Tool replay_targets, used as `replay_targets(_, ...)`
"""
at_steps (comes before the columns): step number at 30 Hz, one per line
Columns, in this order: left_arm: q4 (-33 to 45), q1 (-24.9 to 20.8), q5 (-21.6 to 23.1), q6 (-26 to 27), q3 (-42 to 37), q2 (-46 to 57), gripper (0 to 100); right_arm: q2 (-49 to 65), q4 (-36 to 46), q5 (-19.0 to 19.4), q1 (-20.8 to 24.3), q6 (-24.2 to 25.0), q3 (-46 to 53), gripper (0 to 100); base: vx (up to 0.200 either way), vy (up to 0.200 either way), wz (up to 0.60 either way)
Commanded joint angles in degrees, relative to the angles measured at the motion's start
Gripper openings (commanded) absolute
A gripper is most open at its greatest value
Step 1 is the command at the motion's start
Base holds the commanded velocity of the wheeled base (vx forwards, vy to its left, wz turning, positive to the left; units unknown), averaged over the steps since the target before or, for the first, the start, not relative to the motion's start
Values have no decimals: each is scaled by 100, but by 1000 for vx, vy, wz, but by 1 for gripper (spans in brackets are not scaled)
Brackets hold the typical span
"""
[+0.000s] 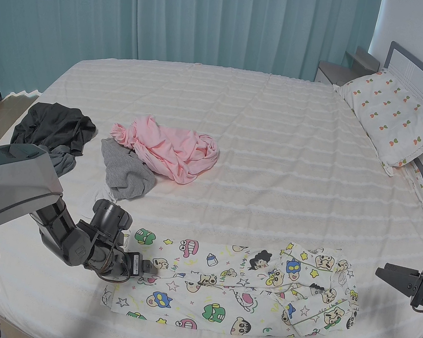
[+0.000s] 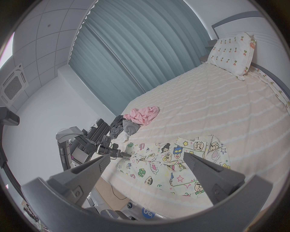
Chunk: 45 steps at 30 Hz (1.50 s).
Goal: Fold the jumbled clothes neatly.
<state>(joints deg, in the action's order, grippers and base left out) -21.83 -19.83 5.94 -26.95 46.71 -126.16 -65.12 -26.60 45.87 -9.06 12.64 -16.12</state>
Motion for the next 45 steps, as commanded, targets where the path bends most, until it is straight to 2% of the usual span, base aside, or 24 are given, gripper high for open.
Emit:
replay_targets(1,4,-29,4,-3,4,-14,0,-9,-3,1,27,-7,38,100,0,0,0)
replay_targets(12,48,-3,-268,-3,-57,83,0,17,-29,1,62,-16,82,100,0,0,0)
replay_targets(17,513,50,-251,-12,-48,417,0,17,-29,1,62,-16,91,100,0,0,0)
replay_targets(25,610,410,-233,-12,-110,707,0,105,-29,1,62,-7,91,100,0,0,0)
replay_targets(26,610,595,-189,-3,-207,821,0,123,-29,1,62,-7,91,100,0,0,0)
replay_targets(33,557,990,48,-3,-549,1032,0,105,-21,1,62,1,91,100,0,0,0)
replay_targets(34,557,1219,285,-3,-637,1181,0,105,-21,1,62,1,91,100,0,0,0)
replay_targets(37,557,1526,514,-3,-752,1340,0,105,-21,1,62,1,91,100,0,0,0)
replay_targets(45,566,3108,1208,76,-954,1867,0,96,-21,1,62,10,91,100,0,0,0)
